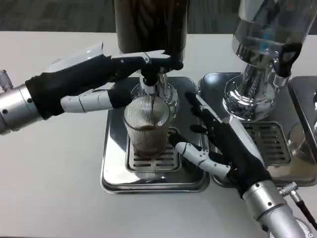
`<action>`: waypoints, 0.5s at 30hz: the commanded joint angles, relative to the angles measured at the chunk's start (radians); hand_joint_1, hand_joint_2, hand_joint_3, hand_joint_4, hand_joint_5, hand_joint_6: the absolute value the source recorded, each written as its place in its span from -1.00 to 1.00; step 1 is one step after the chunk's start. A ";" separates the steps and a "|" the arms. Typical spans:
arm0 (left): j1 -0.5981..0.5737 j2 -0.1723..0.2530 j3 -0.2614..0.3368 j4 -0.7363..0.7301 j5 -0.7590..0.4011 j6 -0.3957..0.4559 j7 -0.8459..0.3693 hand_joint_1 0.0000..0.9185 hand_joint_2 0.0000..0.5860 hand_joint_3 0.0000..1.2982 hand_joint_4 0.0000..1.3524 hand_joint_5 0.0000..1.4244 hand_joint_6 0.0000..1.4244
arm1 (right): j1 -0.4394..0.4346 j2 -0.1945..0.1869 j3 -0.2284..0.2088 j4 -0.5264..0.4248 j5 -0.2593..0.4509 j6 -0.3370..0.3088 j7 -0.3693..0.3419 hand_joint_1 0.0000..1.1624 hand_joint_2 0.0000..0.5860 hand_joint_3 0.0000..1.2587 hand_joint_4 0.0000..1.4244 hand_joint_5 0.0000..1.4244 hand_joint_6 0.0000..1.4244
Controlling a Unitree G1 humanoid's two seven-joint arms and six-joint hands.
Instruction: Grasp the cup under the faucet to collect the drink, then remove the cup.
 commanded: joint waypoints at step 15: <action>0.016 0.021 -0.008 -0.022 0.013 0.009 -0.010 -1.00 -0.76 -0.70 -0.90 -0.91 -0.92 | -0.099 0.024 0.020 0.116 -0.002 -0.036 -0.007 -0.08 -0.22 -0.91 -0.96 -0.95 -0.75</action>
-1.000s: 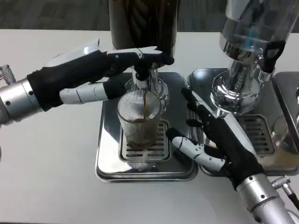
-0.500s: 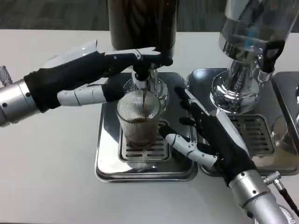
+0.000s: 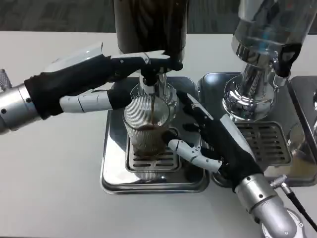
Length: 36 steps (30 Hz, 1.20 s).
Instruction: Grasp the cup under the faucet to collect the drink, then remove the cup.
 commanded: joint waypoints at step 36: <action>0.011 0.044 0.052 0.017 0.017 -0.013 0.044 -1.00 -0.74 -0.70 -0.90 -0.91 -0.92 | -0.117 0.048 0.006 0.164 -0.003 -0.066 -0.012 -0.11 -0.16 -0.90 -0.95 -0.93 -0.73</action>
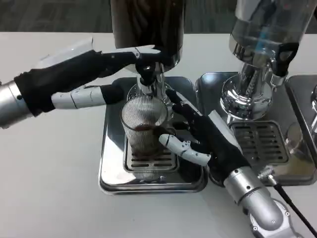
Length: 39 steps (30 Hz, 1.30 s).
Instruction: Grasp the cup under the faucet to collect the drink, then remove the cup.
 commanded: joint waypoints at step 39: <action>0.109 -0.011 0.244 0.042 -0.150 0.036 0.049 -1.00 -0.71 -0.61 -0.67 -0.64 -0.60 | 0.011 0.012 0.005 -0.003 -0.011 -0.036 -0.029 -0.11 -0.16 -0.90 -0.95 -0.93 -0.75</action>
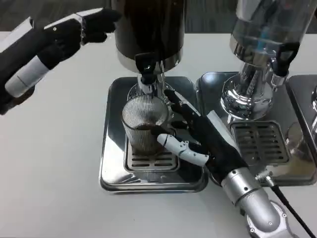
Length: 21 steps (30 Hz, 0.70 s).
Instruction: Grasp the cup under the faucet to collect the drink, then remove the cup.
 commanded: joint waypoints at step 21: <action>0.227 0.056 0.136 -0.066 0.049 -0.091 0.192 -1.00 -0.69 -0.47 -0.51 -0.49 -0.46 | 0.001 -0.001 0.012 -0.010 -0.005 -0.017 0.005 -0.10 -0.21 -0.93 -0.98 -0.96 -0.75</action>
